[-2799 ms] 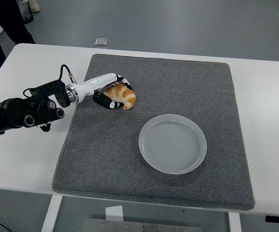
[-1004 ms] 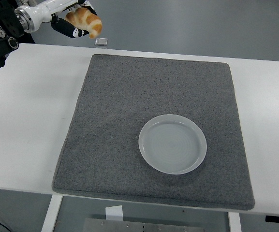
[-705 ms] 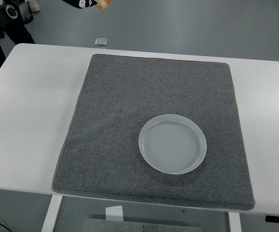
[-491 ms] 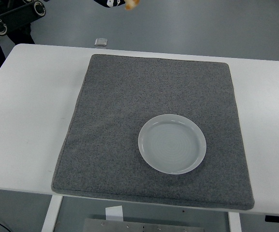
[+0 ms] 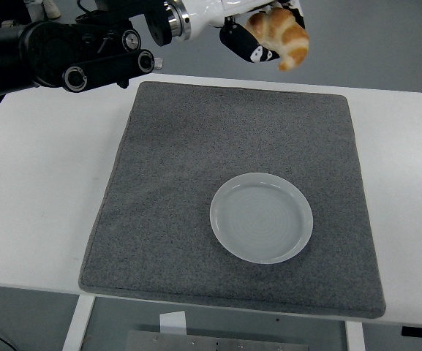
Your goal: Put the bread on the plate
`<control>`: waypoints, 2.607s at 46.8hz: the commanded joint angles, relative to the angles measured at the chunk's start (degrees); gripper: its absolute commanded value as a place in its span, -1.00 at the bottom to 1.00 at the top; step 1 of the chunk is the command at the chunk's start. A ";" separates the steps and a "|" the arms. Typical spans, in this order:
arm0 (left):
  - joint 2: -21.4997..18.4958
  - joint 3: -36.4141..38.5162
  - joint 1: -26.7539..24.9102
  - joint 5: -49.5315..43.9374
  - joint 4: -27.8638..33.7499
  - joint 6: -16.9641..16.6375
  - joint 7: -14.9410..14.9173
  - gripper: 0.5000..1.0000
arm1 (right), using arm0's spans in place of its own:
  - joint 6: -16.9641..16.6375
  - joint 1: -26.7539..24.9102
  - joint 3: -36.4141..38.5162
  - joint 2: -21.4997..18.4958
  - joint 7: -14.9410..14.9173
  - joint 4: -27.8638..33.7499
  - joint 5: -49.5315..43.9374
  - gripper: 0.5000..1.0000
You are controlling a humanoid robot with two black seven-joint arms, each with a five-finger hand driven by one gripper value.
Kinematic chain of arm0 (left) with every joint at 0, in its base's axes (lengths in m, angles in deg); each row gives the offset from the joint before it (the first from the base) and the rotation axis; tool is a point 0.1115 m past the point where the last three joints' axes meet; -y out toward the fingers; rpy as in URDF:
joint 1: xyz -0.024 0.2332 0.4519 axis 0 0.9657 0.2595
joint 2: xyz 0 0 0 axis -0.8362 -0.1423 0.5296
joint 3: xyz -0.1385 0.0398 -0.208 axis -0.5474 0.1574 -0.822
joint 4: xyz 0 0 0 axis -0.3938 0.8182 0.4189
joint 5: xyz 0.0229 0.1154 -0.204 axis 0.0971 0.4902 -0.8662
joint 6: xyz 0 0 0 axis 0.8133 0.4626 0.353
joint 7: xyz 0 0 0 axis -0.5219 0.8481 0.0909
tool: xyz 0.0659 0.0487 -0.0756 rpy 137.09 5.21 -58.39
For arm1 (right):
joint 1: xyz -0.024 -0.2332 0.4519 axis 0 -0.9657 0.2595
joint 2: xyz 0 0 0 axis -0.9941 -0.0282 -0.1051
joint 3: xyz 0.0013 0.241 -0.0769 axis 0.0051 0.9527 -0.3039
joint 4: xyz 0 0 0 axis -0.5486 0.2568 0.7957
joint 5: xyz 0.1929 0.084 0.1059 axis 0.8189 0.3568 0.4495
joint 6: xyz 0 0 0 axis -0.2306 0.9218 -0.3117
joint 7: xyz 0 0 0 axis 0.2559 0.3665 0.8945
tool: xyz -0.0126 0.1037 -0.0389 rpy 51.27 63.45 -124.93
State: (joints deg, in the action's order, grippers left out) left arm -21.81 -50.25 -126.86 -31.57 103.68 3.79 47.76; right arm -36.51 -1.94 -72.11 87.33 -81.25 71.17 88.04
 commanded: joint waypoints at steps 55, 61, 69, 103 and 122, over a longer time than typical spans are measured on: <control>0.46 -0.36 25.93 25.10 8.54 -15.71 4.05 -1.00 | -0.09 0.00 0.00 0.00 -0.01 0.00 0.00 0.81; 1.33 -0.36 27.15 25.10 7.31 -15.80 4.14 -1.00 | -0.09 0.00 0.00 0.00 -0.01 0.00 0.00 0.81; 1.95 -0.28 28.65 25.10 5.72 -15.80 4.14 -1.00 | -0.09 -0.09 0.00 0.00 0.08 0.00 0.00 0.81; 2.04 -0.45 33.22 24.92 5.37 -15.80 4.14 -1.00 | -0.01 -0.09 0.00 0.00 0.08 0.00 0.00 0.81; 1.78 -0.54 34.36 24.40 5.37 -15.80 4.14 -1.00 | -0.09 -0.09 0.00 0.00 0.08 0.00 0.00 0.81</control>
State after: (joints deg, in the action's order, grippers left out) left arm -19.98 -50.73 -92.50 -6.98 109.05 -12.02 51.91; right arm -36.52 -2.03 -72.11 87.33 -81.23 71.17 88.04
